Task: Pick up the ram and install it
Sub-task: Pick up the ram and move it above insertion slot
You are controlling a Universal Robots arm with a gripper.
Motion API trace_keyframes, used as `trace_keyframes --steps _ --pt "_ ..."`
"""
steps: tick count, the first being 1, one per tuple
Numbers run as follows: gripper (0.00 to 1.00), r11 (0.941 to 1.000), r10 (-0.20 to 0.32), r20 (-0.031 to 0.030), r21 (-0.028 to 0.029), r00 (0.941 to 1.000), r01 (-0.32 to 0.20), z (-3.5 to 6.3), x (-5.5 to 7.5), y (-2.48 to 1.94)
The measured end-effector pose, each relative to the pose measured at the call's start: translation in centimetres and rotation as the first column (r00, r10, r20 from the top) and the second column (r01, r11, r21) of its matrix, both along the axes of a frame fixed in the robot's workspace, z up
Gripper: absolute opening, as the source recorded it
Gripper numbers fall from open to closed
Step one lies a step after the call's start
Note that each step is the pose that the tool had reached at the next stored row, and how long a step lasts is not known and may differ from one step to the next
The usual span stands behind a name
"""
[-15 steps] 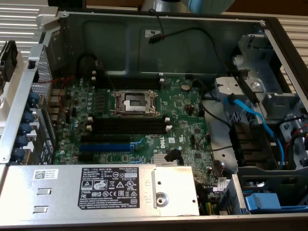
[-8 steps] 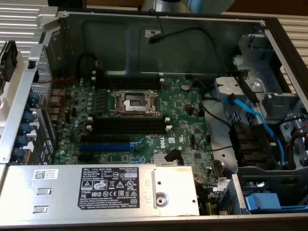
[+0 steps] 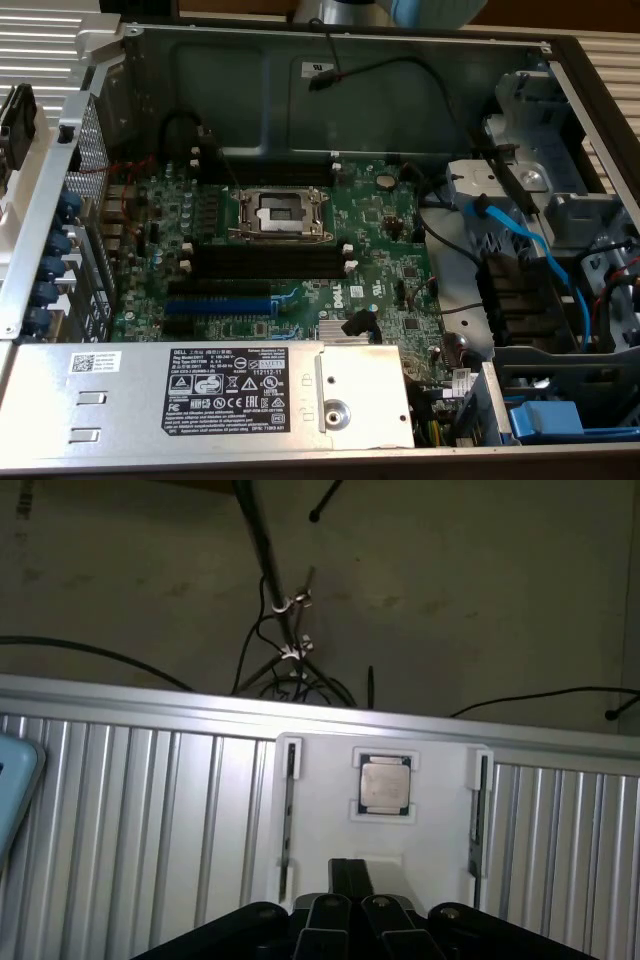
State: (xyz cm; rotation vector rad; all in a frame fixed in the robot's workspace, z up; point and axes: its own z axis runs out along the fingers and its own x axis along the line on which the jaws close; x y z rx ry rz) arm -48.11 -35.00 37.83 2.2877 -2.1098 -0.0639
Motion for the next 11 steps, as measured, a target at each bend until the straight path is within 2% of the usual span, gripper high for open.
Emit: trace_keyframes --steps 11 --pt "0.1 1.0 0.0 -0.0073 0.0 1.0 0.0 0.0 0.01 0.0"
